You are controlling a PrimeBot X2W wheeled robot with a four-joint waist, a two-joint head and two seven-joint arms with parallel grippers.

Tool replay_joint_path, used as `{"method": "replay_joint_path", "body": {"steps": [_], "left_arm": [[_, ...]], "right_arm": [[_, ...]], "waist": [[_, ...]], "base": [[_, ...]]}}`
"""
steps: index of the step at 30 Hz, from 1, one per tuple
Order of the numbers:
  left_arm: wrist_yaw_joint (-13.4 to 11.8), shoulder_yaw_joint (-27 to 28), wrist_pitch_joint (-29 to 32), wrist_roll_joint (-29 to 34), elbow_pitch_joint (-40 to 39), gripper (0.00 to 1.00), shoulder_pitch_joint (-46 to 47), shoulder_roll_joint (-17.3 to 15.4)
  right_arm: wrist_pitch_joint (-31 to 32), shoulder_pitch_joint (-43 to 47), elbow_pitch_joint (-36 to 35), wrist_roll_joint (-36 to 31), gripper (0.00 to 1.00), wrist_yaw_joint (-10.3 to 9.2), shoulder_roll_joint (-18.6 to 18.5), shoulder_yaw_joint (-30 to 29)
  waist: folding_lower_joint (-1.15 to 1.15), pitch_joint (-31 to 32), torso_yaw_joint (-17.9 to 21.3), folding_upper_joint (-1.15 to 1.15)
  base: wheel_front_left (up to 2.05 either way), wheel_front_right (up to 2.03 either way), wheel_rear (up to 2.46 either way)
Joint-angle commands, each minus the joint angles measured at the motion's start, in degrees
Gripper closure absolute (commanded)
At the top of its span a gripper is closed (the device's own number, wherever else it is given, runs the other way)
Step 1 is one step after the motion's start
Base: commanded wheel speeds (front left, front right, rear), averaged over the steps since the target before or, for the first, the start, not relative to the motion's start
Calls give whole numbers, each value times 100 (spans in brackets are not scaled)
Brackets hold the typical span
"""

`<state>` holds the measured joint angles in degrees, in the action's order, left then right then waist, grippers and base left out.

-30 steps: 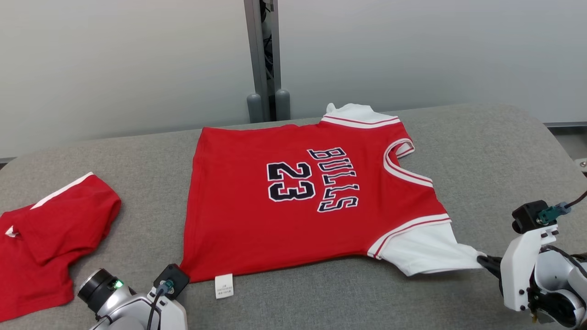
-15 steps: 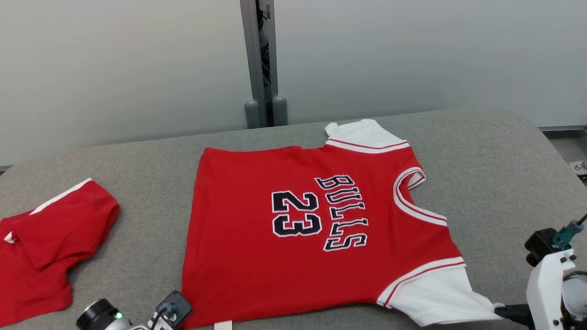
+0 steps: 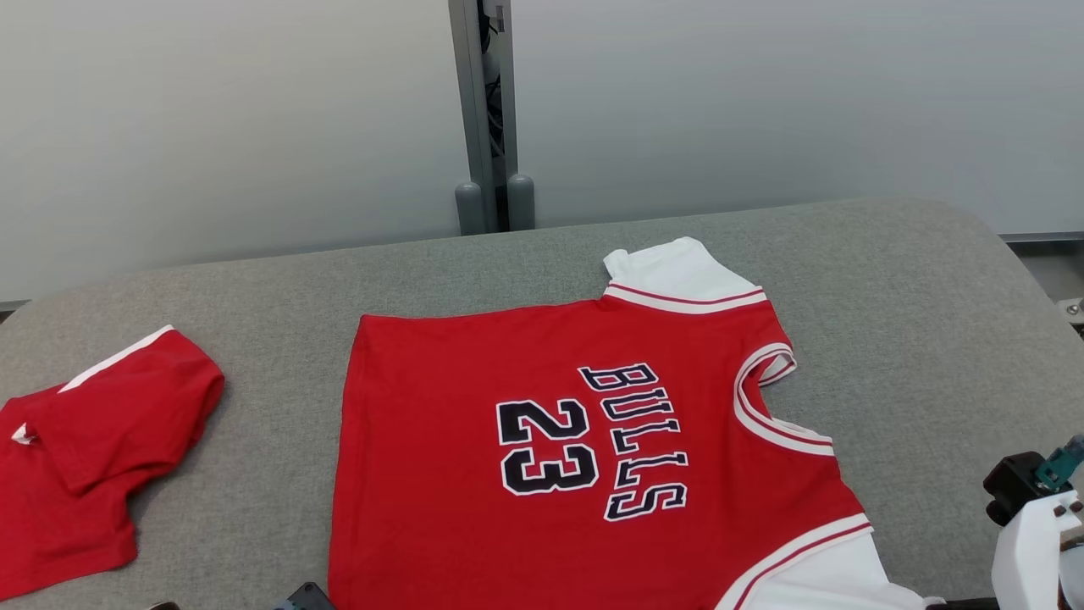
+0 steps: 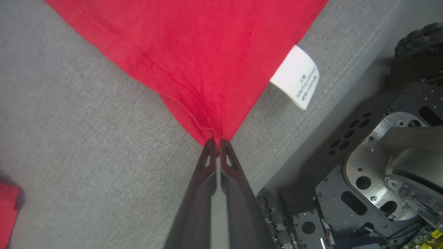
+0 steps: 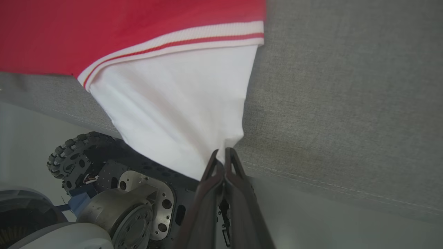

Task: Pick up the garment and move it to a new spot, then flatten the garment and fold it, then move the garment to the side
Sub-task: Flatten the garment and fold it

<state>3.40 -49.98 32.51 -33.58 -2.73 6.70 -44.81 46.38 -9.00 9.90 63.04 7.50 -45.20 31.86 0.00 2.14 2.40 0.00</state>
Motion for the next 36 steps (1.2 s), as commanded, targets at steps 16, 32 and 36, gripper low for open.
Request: {"method": "replay_joint_path", "body": {"steps": [16,32,36], "left_arm": [[-596,878,-266,-1210,-455,100,-131,254],[-976,1926,-573,-2700,-80,100,192,1018],[-1107,2042,-722,-2737,185,100,375,1248]], "right_arm": [[-48,173,-581,-756,100,-1,714,-1225],[-700,-646,-98,-1159,100,0,1352,-1664],[-998,-887,191,-1241,100,0,1412,-1612]], "waist": [[0,-127,-18,0],[0,-626,-101,0],[0,-764,-138,0]], "base": [[0,0,0],[0,0,0],[0,0,0]]}}
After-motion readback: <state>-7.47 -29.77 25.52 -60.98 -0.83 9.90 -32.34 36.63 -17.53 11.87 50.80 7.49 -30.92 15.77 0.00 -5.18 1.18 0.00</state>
